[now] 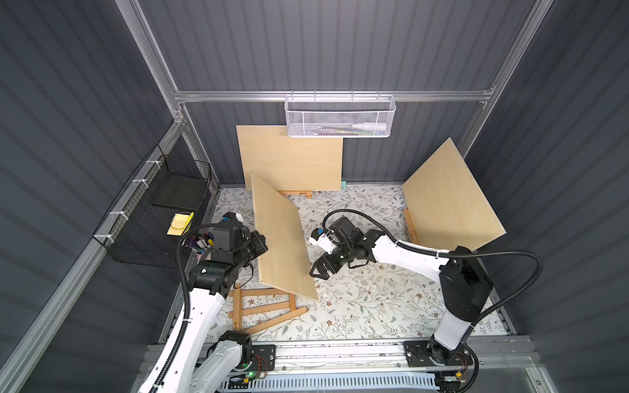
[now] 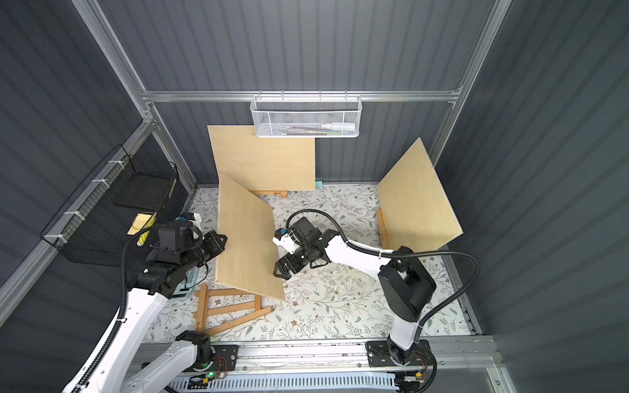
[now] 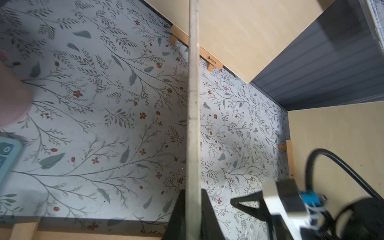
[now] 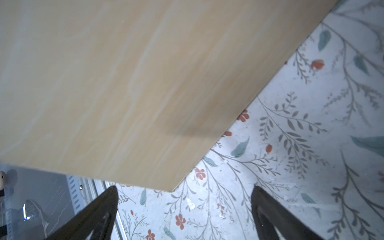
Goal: Assemble the easel
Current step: Pick up the drawing board from the center of the board.
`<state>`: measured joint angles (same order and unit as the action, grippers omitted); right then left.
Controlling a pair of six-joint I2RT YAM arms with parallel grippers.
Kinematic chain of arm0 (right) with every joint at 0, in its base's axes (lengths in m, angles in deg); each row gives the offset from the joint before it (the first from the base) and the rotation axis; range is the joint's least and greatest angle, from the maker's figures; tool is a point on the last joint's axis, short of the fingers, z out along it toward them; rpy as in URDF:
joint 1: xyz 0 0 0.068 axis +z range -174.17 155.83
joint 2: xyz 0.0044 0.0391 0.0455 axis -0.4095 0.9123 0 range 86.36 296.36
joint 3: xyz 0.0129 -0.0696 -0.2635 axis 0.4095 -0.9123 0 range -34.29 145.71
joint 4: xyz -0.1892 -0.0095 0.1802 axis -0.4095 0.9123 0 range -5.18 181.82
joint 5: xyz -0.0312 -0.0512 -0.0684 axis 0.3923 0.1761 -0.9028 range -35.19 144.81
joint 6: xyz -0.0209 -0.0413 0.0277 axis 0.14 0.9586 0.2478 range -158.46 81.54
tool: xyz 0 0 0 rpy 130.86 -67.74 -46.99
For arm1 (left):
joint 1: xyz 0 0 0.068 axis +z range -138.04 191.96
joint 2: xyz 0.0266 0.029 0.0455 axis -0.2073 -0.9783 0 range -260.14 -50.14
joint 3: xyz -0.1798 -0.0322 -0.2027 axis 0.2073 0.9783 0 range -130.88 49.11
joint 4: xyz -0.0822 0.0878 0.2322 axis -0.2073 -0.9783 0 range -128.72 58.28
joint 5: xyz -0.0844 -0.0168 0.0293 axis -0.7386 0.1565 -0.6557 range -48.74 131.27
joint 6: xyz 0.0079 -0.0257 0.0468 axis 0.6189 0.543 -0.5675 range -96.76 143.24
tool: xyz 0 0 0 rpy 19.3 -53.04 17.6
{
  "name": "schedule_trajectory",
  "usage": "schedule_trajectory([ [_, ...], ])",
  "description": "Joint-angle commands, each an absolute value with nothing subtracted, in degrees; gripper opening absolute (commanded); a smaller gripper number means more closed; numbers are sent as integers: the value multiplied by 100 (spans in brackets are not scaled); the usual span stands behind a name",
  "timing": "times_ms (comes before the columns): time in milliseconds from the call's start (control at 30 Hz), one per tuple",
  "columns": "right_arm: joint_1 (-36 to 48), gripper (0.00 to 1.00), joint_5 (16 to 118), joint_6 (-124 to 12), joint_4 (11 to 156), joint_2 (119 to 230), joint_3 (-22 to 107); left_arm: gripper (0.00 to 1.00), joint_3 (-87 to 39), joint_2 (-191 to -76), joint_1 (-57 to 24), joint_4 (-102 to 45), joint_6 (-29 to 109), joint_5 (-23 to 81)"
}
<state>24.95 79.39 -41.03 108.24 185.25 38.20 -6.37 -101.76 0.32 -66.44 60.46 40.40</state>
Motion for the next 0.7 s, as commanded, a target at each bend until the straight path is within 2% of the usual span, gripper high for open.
schedule_trajectory([
  [0, 2911, 99, 7445, -3379, 11476, 18368, 3945, 0, -918, -10094, 63, -5904, 5935, 4309],
  [67, 3039, 99, 7000, -3305, 11532, 18335, 3980, 0, -858, -10134, 63, -5303, 6120, 4090],
  [233, 3045, 99, 6722, -3381, 11405, 18125, 3918, 0, -1228, -10453, 57, -4418, 6516, 3841],
  [467, 3131, 99, 6940, -2951, 11656, 17878, 3901, 0, -2589, -10953, -6, -4620, 6472, 5030],
  [667, 3602, 99, 6281, -2463, 11813, 18496, 4127, 0, -3643, -11420, -87, -5206, 6101, 5628],
])
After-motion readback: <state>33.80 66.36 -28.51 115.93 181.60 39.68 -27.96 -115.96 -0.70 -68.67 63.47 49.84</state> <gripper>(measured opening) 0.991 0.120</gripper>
